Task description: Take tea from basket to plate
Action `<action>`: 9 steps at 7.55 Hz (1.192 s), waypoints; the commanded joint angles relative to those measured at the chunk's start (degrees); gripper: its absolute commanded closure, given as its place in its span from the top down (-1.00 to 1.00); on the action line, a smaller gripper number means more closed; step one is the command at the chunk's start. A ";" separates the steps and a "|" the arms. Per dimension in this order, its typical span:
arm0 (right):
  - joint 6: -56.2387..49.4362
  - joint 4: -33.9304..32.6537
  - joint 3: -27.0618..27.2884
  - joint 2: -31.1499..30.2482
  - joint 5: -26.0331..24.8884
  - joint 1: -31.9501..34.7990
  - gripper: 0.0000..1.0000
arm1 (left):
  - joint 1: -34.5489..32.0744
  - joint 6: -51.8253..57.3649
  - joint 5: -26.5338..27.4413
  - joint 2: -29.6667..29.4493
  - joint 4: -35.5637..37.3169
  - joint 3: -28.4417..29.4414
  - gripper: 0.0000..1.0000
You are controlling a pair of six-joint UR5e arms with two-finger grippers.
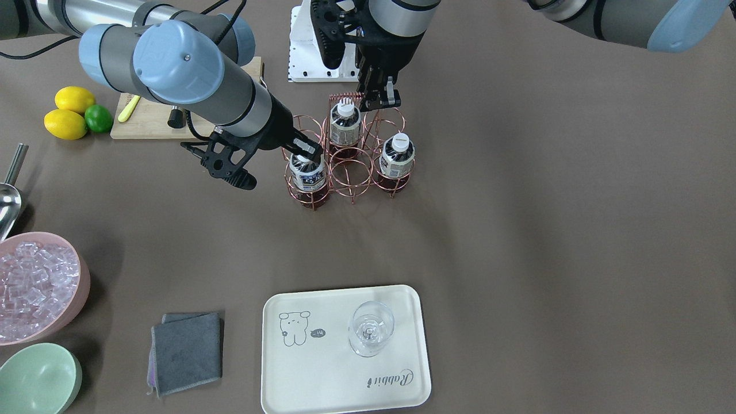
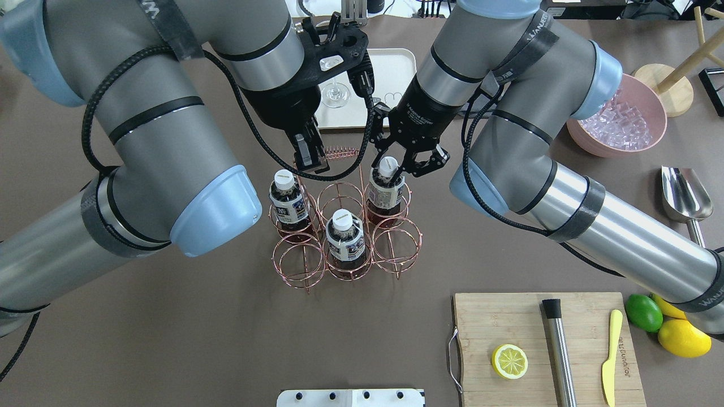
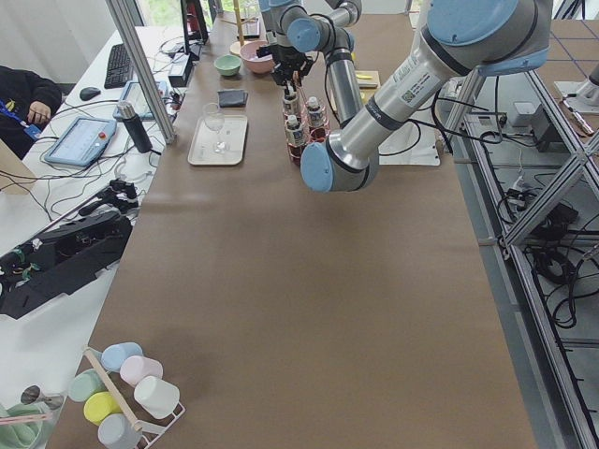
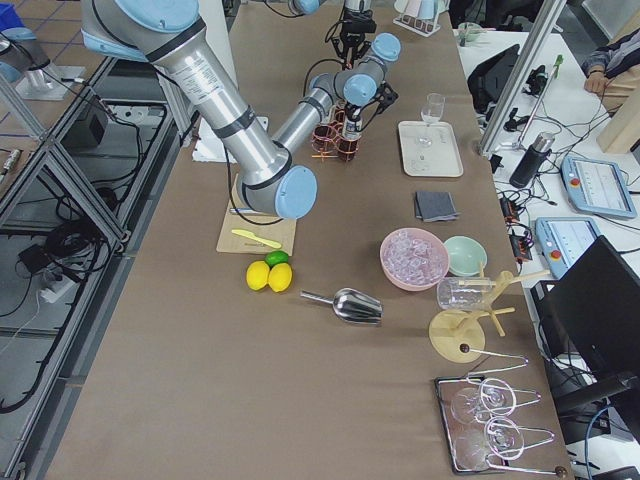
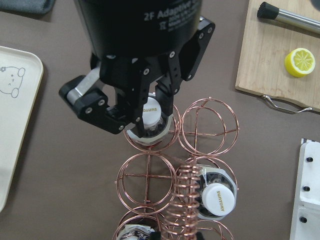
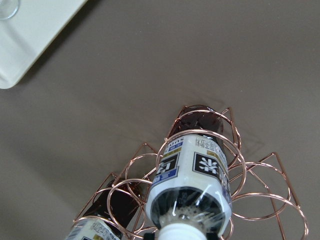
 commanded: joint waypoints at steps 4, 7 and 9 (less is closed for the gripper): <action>0.13 -1.37 1.58 0.07 17.72 15.04 -1.00 | 0.01 0.00 0.00 0.01 0.08 -0.02 -1.00; -4.74 -3.39 -0.31 3.40 17.96 20.10 -1.00 | 0.01 0.00 0.00 0.01 0.00 -0.02 -1.00; -14.06 -3.39 -13.44 11.71 13.22 17.91 -1.00 | -0.34 0.26 0.00 1.75 0.00 -1.24 -1.00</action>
